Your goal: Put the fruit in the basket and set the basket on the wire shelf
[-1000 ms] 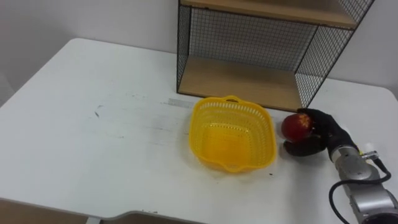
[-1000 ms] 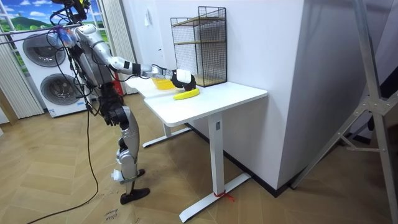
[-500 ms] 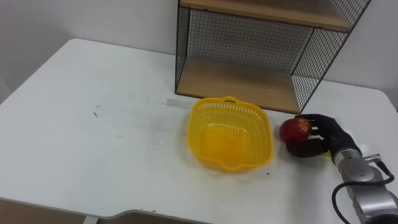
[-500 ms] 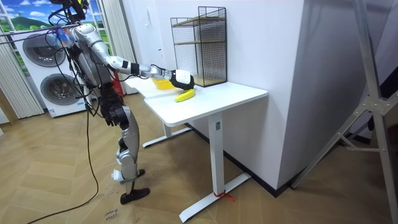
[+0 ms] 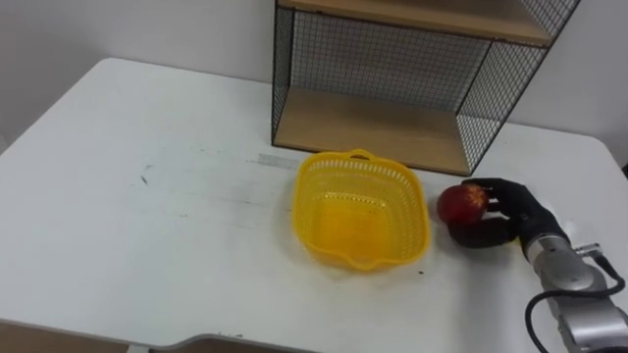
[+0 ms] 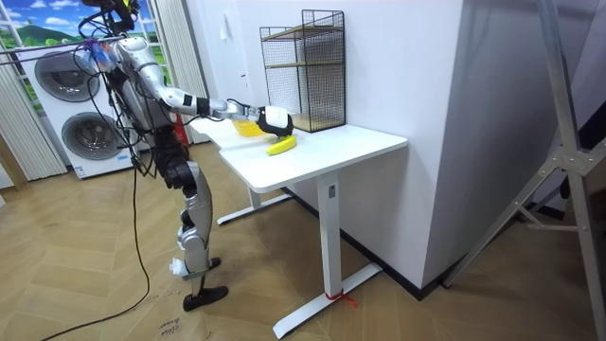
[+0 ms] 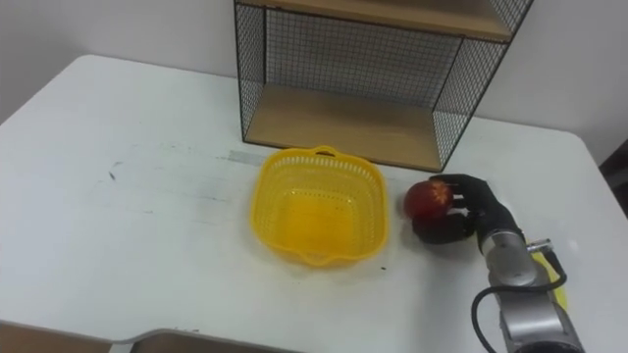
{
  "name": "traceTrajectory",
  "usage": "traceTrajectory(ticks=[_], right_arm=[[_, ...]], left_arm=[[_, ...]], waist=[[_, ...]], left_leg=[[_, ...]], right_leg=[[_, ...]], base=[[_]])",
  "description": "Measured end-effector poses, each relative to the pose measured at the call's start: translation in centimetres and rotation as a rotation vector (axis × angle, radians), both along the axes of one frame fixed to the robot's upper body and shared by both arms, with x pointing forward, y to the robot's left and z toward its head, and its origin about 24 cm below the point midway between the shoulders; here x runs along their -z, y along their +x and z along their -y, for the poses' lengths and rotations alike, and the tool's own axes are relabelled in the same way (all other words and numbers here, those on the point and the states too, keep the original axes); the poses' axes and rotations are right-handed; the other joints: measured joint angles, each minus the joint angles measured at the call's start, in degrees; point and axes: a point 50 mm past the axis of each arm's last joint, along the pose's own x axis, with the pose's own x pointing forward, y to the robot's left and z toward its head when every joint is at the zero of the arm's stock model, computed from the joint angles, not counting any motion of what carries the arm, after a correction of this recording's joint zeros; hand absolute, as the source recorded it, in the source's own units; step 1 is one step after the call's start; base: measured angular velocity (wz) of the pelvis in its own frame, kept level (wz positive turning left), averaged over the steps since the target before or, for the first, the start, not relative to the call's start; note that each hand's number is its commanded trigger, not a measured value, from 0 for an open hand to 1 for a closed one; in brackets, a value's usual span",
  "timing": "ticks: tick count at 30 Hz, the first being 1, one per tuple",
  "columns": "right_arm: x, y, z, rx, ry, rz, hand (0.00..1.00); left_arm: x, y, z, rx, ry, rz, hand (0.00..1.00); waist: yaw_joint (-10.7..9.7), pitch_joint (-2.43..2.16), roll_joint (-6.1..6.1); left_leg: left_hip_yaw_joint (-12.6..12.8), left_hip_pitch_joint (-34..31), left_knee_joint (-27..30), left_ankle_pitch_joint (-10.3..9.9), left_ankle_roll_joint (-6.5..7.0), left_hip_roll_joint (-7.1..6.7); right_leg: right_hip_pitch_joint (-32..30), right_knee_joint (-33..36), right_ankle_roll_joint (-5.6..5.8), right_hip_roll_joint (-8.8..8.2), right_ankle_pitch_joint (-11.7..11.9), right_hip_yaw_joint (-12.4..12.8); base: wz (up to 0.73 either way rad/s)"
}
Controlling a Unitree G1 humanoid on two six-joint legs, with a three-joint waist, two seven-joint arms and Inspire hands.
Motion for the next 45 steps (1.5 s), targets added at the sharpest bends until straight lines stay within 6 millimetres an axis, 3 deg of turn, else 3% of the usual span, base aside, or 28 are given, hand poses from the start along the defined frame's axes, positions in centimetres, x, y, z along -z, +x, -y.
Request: traceTrajectory(ticks=[4, 11, 25, 34, 45], right_arm=[[-0.9, -0.4, -0.6, -0.020, 0.025, 0.053, 1.00], [-2.9, 0.2, -1.4, -0.031, 0.044, 0.161, 1.00], [-8.0, 0.8, -3.4, -0.093, 0.104, 0.403, 1.00], [-9.2, 0.8, -4.7, -0.134, 0.146, 0.469, 1.00], [-8.7, 0.5, -6.7, -0.314, 0.097, 0.384, 1.00]], left_arm=[[0.1, 0.4, 0.1, 0.003, 0.002, 0.014, 0.00], [0.3, -0.4, 0.4, 0.000, 0.024, -0.008, 0.00], [0.4, -0.3, 0.7, 0.009, 0.025, 0.012, 0.00], [0.4, 0.4, 0.7, 0.021, 0.035, 0.044, 0.00], [0.5, 1.3, 1.1, 0.060, 0.030, 0.052, 0.00]], waist=[[-0.08, 0.20, 0.54], [-1.51, 0.14, 1.52], [-2.93, -0.32, 2.15], [-2.98, -0.23, 1.99], [-2.25, -0.39, 0.87]], left_leg=[[0.48, 0.15, -0.64, 0.00, 0.00, 0.11], [0.85, 0.22, -0.80, -0.01, 0.01, 0.15], [1.44, -0.04, -0.68, 0.01, 0.04, 0.18], [1.62, 0.00, -0.69, 0.00, 0.04, 0.22], [1.66, -1.08, -0.62, 0.01, 0.05, 0.23]], right_leg=[[-0.11, 0.04, -0.01, 0.00, 0.01, 0.36], [-0.21, 0.31, 0.00, -0.03, 0.02, 0.78], [-0.94, 0.55, 0.03, -0.07, -0.01, 1.52], [-1.00, 0.57, 0.03, -0.06, 0.00, 1.52], [-2.34, 0.87, 0.04, -0.05, 0.17, 1.65]], base=[[-0.05], [-0.03], [-0.02], [0.00], [0.00]])
